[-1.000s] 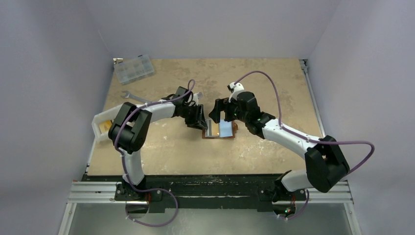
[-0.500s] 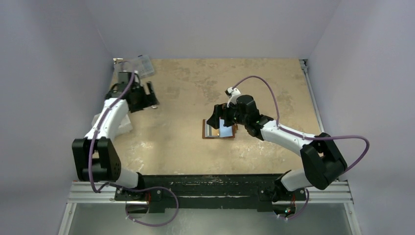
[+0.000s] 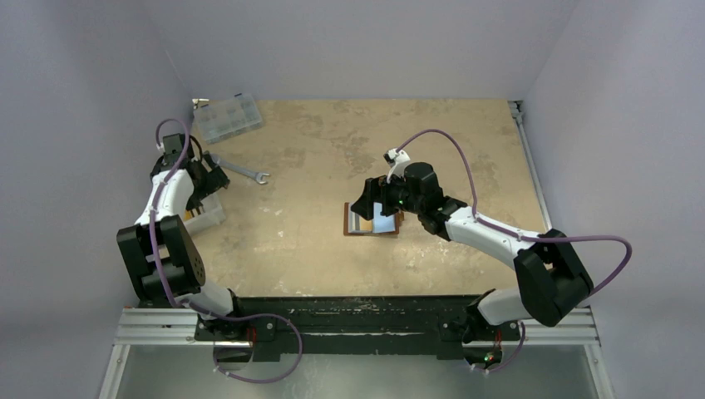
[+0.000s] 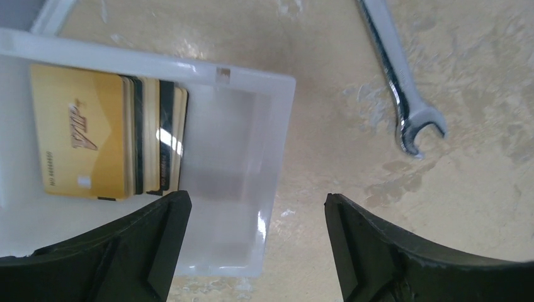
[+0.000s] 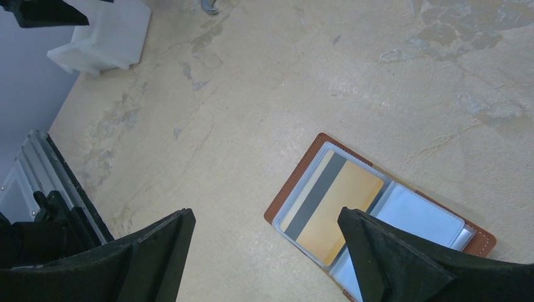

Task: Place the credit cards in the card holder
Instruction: Move the storage box to the center of the board.

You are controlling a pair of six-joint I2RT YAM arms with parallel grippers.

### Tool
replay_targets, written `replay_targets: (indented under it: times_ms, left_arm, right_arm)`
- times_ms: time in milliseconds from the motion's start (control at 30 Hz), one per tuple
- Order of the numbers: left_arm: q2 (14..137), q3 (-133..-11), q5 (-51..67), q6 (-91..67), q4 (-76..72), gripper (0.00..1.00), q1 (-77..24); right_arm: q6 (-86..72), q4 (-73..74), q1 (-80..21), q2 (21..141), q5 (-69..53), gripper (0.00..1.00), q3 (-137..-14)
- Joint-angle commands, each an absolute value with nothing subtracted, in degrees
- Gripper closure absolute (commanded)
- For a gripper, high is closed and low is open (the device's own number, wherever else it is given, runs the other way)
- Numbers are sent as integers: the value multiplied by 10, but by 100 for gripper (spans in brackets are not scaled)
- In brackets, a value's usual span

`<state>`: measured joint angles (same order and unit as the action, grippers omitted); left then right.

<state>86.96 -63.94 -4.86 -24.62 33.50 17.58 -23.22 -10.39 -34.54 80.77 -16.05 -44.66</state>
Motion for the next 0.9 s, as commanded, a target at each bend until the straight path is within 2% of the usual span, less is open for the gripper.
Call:
replay_targets:
  times_ms: [0, 167, 300, 667, 867]
  left_arm:
    - [881, -612, 5, -263, 310, 18, 174]
    - [886, -580, 106, -252, 289, 25, 170]
    - [889, -580, 125, -242, 288, 29, 135]
    - [895, -584, 183, -305, 270, 29, -13]
    - [898, -597, 191, -307, 286, 26, -66]
  right_arm:
    - [-232, -128, -344, 786, -170, 1, -441]
    - [-234, -135, -344, 794, -175, 1, -441]
    - [-236, -138, -344, 801, -178, 1, -440]
    - [-236, -138, -344, 818, -175, 1, -442]
    - [-232, -124, -344, 831, -169, 1, -449]
